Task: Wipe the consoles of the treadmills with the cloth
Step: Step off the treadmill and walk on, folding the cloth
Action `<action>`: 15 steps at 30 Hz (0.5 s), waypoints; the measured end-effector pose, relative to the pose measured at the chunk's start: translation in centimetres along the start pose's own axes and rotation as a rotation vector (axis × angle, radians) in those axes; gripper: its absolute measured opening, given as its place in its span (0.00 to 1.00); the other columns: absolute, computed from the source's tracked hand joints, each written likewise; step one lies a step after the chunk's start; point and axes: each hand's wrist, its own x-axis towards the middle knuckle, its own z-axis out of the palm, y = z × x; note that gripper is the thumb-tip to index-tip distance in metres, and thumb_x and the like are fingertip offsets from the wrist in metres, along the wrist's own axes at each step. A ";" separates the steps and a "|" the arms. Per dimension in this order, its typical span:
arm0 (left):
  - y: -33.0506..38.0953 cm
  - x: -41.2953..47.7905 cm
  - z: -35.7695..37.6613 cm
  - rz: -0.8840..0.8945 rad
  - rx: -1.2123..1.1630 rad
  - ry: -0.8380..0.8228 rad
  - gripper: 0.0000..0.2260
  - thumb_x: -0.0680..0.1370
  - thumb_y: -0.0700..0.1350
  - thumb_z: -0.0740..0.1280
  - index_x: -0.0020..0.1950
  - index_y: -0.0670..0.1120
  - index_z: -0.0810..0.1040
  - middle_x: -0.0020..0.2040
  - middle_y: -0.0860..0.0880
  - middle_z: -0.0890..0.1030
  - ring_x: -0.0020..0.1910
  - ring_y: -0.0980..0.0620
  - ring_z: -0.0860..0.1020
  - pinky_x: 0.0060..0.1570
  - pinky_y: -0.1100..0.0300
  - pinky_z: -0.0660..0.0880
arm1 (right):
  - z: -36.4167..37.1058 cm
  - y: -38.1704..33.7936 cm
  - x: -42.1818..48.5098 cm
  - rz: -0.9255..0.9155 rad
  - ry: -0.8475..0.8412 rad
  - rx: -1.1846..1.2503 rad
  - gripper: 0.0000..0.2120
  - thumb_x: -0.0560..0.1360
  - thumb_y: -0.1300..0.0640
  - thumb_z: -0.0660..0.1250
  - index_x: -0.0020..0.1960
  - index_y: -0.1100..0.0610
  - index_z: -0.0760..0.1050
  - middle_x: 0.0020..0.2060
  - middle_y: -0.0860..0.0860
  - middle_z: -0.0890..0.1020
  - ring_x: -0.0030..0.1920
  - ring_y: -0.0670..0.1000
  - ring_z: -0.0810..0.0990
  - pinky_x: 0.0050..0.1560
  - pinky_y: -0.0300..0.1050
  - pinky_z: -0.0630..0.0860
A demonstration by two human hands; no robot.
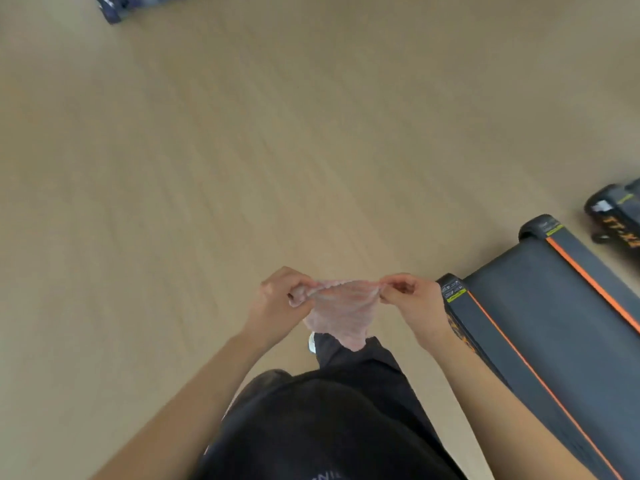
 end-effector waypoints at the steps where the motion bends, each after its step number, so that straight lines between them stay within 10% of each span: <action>1: -0.8 2.9 1.1 0.021 0.018 0.004 0.12 0.70 0.33 0.75 0.48 0.48 0.86 0.44 0.53 0.81 0.44 0.55 0.79 0.42 0.67 0.75 | -0.2 0.6 2.7 0.011 0.018 0.042 0.05 0.72 0.68 0.75 0.44 0.60 0.86 0.39 0.61 0.86 0.38 0.51 0.84 0.46 0.45 0.83; 7: -5.4 21.9 11.5 0.027 0.074 -0.109 0.09 0.71 0.36 0.76 0.44 0.50 0.85 0.42 0.57 0.85 0.44 0.57 0.81 0.41 0.72 0.71 | -2.8 8.2 20.9 -0.023 0.180 0.093 0.08 0.70 0.67 0.77 0.41 0.55 0.83 0.32 0.52 0.84 0.35 0.50 0.81 0.41 0.52 0.81; 15: -0.3 44.7 24.1 0.070 0.038 -0.503 0.03 0.77 0.41 0.74 0.46 0.50 0.85 0.41 0.56 0.85 0.40 0.56 0.80 0.39 0.68 0.73 | -13.6 9.4 36.2 0.123 0.437 -0.040 0.08 0.76 0.63 0.72 0.52 0.53 0.83 0.36 0.46 0.79 0.36 0.44 0.77 0.38 0.27 0.72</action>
